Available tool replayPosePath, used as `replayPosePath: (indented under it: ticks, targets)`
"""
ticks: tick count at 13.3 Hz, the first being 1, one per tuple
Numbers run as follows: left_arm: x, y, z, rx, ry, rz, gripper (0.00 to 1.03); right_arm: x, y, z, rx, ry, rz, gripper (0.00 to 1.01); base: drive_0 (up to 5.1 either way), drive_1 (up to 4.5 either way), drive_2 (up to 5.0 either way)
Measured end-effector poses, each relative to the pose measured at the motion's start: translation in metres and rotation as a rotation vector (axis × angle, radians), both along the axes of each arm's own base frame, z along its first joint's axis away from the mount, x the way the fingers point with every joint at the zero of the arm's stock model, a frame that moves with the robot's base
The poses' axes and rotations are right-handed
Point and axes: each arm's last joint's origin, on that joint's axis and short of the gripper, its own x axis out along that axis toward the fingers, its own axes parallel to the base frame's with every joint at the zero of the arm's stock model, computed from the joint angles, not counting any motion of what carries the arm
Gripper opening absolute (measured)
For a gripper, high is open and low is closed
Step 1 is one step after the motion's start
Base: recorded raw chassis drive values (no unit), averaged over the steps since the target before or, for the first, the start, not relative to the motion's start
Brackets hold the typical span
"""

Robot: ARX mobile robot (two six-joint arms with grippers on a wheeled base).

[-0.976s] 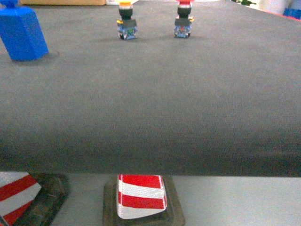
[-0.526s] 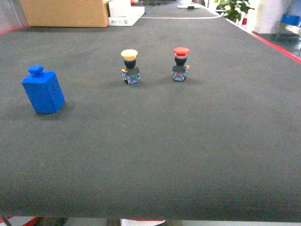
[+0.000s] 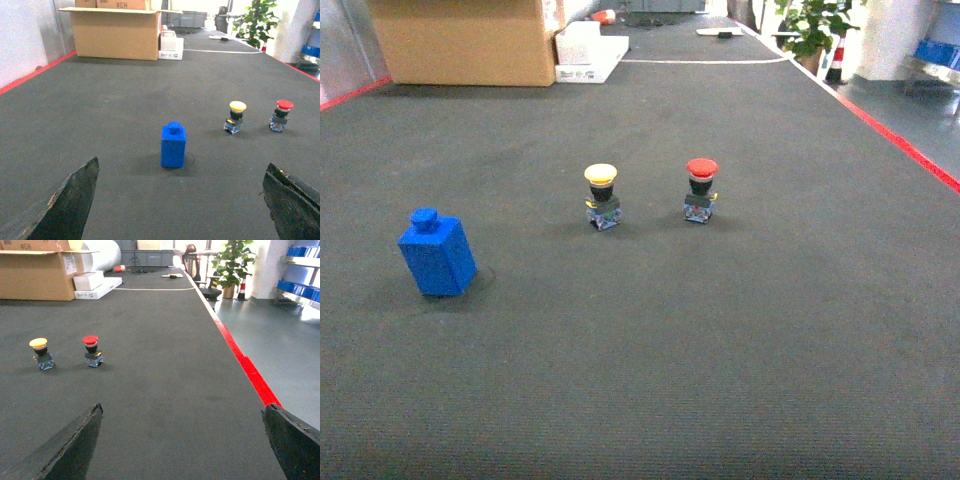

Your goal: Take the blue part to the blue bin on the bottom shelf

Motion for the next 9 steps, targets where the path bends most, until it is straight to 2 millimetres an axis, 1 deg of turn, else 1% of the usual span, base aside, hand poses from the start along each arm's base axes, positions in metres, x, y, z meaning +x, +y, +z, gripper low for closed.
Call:
replayPosePath:
  ticks: [6, 7, 8, 9]
  targets:
    - [0.0, 0.0, 0.0, 0.0, 0.0, 0.0, 0.98, 0.0, 0.0, 0.0, 0.0, 0.0, 0.0, 0.98, 0.0, 0.0, 0.0]
    - [0.0, 0.0, -0.002, -0.011, 0.046, 0.025, 0.98, 0.0, 0.0, 0.0, 0.0, 0.0, 0.0, 0.98, 0.0, 0.0, 0.0]
    - [0.003, -0.003, -0.004, -0.026, 0.145, 0.101, 0.98, 0.0, 0.0, 0.0, 0.0, 0.001, -0.001, 0.98, 0.0, 0.0, 0.0]
    - [0.013, -0.005, -0.005, -0.041, 0.172, 0.132, 0.98, 0.0, 0.0, 0.0, 0.0, 0.0, 0.0, 0.98, 0.0, 0.0, 0.0]
